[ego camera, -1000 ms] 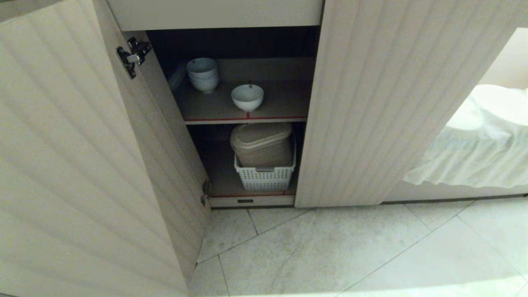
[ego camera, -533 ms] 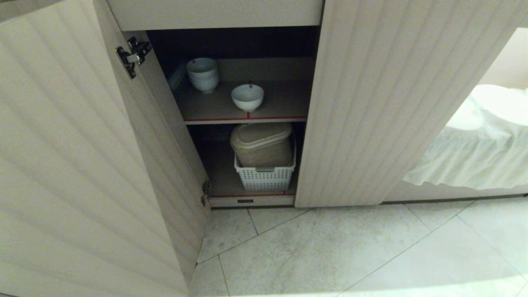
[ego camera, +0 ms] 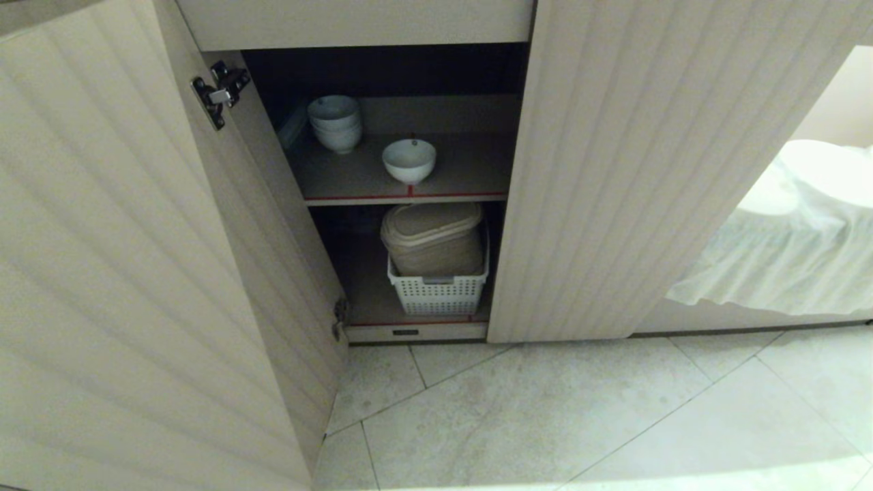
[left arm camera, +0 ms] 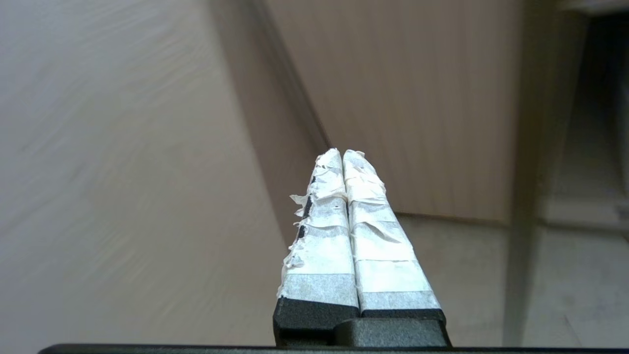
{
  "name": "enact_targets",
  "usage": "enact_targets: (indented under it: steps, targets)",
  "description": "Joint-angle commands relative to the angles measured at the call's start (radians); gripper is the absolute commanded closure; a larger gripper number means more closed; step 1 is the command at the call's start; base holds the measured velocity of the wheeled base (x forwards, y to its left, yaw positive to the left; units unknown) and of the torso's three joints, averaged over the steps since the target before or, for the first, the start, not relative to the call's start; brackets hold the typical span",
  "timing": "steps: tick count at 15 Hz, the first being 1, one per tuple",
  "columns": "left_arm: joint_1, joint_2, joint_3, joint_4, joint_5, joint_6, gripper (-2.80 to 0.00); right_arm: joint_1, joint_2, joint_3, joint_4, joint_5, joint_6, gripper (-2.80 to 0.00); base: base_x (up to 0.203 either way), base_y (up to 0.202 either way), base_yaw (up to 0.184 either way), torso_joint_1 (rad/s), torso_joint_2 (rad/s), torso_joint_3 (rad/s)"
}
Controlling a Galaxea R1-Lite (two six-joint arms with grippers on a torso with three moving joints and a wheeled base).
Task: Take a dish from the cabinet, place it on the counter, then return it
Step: Close the cabinet door
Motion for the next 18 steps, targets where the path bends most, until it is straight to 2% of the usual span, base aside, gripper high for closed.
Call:
enact_targets:
  steps: [1,5,8,10,12,14,15,18]
  targets:
    - [0.0,0.0,-0.044,0.025,0.027,-0.035,0.0,0.0,0.0,0.0,0.0,0.0,0.0,0.0,0.0,0.0,0.0,0.0,0.0,0.0]
    - [0.0,0.022,-0.168,0.195,0.018,-0.144,0.0,0.0,0.0,0.0,0.0,0.0,0.0,0.0,0.0,0.0,0.0,0.0,0.0,0.0]
    - [-0.001,0.125,-0.243,0.201,0.023,-0.182,0.0,0.001,0.0,0.0,0.0,0.0,0.0,0.0,0.0,0.0,0.0,0.0,0.0,0.0]
    - [-0.01,0.205,-0.316,0.203,0.015,-0.233,0.0,0.0,0.0,0.0,0.0,0.0,0.0,0.0,0.0,0.0,0.0,0.0,0.0,0.0]
    - [-0.037,0.265,-0.384,0.216,-0.019,-0.29,0.0,0.0,0.0,0.0,0.0,0.0,0.0,0.0,0.0,0.0,0.0,0.0,0.0,0.0]
    - [-0.125,0.285,-0.43,0.264,-0.015,-0.31,0.0,0.001,0.0,0.0,0.0,0.0,0.0,0.0,0.0,0.0,0.0,0.0,0.0,0.0]
    - [-0.183,0.285,-0.446,0.292,0.025,-0.311,0.0,0.001,0.0,0.0,0.0,0.0,0.0,0.0,0.0,0.0,0.0,0.0,0.0,0.0]
    - [-0.359,0.283,-0.512,0.391,0.352,-0.309,0.0,0.001,0.0,0.0,0.0,0.0,0.0,0.0,0.0,0.0,0.0,0.0,0.0,0.0]
